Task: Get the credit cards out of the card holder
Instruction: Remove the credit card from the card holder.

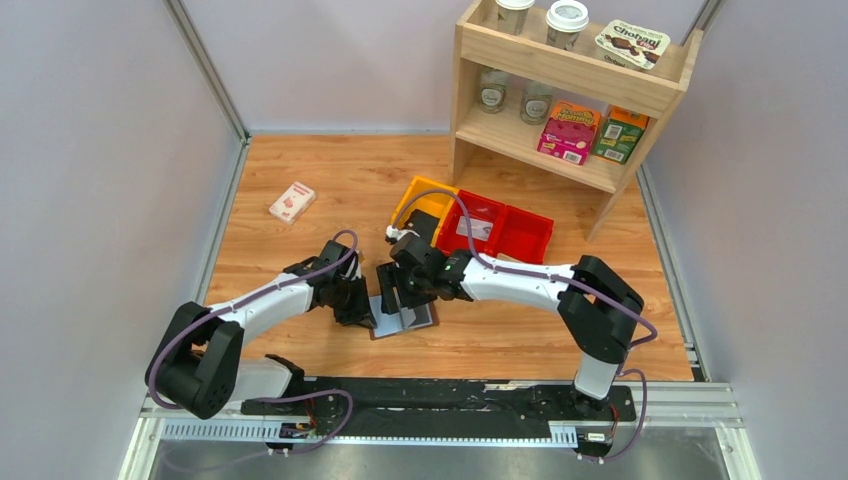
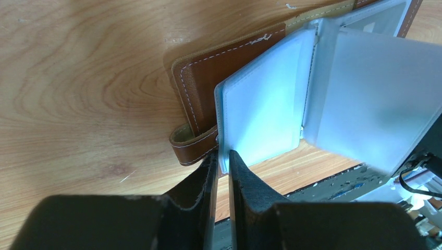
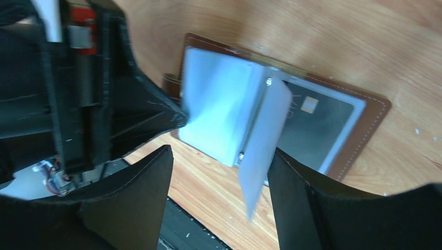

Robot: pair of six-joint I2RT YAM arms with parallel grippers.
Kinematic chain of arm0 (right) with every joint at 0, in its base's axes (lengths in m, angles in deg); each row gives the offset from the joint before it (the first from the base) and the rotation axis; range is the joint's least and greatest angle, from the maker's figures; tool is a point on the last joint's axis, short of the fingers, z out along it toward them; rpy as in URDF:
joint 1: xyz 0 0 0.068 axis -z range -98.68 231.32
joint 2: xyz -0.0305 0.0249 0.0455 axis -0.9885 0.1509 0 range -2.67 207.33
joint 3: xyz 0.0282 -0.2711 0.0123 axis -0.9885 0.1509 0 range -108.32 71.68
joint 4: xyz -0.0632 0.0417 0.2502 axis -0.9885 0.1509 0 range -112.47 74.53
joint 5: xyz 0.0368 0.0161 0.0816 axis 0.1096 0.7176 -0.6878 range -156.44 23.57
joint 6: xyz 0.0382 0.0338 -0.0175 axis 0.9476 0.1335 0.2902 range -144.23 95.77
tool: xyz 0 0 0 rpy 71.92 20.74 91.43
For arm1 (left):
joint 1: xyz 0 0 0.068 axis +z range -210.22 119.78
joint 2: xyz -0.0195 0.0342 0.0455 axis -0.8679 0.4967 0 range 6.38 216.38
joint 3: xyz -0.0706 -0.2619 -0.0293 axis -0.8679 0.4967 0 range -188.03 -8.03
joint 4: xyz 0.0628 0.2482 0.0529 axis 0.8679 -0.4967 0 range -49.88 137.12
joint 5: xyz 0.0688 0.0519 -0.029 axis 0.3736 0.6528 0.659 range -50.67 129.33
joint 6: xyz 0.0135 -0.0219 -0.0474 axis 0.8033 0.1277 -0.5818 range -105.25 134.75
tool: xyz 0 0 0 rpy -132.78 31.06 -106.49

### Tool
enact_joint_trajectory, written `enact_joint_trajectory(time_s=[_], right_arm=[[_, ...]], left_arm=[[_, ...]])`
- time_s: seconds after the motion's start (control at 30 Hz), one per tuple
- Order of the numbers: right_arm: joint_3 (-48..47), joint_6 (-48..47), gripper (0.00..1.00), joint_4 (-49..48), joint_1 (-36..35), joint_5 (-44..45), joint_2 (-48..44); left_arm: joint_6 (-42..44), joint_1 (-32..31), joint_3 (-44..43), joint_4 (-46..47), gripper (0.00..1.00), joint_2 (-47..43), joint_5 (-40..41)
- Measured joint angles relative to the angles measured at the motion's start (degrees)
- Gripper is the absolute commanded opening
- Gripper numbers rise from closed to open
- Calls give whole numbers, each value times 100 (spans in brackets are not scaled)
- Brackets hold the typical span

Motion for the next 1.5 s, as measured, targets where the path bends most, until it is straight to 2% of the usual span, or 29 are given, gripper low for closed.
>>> enact_joint_trajectory(time_s=[0.43,0.57,0.67,0.8,0.97,1.13,1.37,1.5], right_arm=[[0,66,71,-627,-2,-828,-39],[13,160,71,-946,15,-1147,133],[103,306,71,-1228,57,-1353,332],[216,520,70,-1600,160,-1589,647],[197,656,67,-1862,234,-1797,957],[133,671,65,-1858,229,-1808,994],[133,511,63,-1401,229,-1283,625],[140,356,58,-944,243,-595,48]], left_arm=[[-2,0,28,9,22,-57,0],[-15,13,164,-63,34,-361,179],[-87,31,280,-225,48,-866,413],[-223,85,378,-577,54,-1718,850],[-501,151,461,-951,54,-2761,1316],[-636,151,463,-1054,54,-3359,1482],[-713,151,461,-813,53,-3314,1115],[-763,155,415,-446,43,-3084,719]])
